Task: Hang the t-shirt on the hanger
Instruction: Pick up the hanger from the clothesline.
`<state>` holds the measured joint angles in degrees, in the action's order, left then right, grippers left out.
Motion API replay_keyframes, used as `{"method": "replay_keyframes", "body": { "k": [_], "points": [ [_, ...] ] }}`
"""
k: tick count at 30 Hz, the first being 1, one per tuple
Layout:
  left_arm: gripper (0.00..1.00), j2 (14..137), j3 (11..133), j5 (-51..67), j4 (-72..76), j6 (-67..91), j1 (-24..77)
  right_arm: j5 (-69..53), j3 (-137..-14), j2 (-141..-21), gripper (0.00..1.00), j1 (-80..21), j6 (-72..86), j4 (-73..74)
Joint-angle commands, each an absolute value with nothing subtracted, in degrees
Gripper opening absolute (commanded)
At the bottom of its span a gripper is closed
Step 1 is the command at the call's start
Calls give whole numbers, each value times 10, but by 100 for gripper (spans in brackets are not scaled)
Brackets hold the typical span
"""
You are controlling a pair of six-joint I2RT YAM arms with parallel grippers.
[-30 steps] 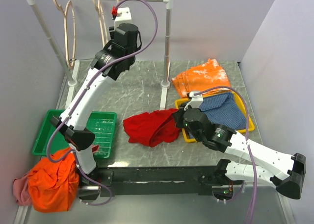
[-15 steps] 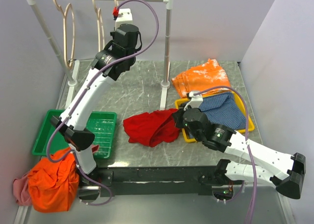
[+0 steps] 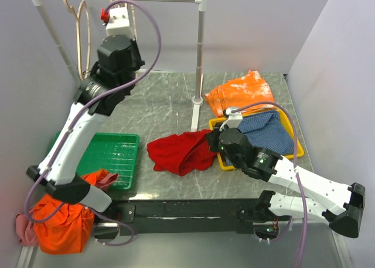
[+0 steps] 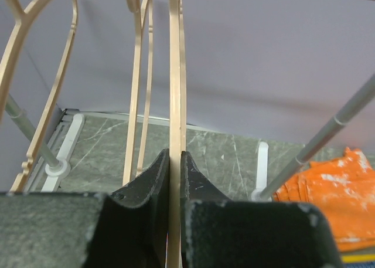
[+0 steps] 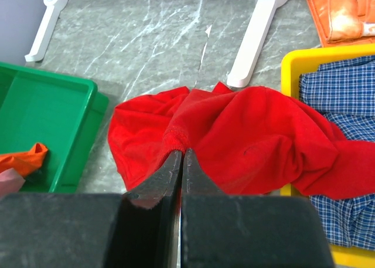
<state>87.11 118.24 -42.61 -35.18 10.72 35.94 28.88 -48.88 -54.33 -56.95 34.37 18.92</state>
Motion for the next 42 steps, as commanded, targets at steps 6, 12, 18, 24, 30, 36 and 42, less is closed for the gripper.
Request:
{"method": "replay_keyframes", "body": {
  "k": [6, 12, 18, 24, 30, 36, 42],
  "points": [
    [1, 748, 1062, -307, -329, 120, 361, 315, -525, -544, 0, -567, 329, 192],
    [1, 661, 965, -237, -348, 119, 368, 357, -531, -557, 0, -566, 309, 204],
    [1, 539, 858, -157, -378, 98, 374, 357, -550, -598, 0, -546, 278, 212],
    [1, 433, 751, -33, -428, 69, 374, 299, -598, -667, 0, -470, 254, 212],
    [1, 354, 668, 80, -458, 32, 374, 200, -656, -743, 0, -399, 231, 215],
    [1, 319, 660, 159, -490, 37, 382, 169, -660, -760, 0, -378, 233, 214],
    [1, 308, 650, 171, -504, 45, 397, 169, -658, -759, 0, -371, 235, 208]
  ]
}}
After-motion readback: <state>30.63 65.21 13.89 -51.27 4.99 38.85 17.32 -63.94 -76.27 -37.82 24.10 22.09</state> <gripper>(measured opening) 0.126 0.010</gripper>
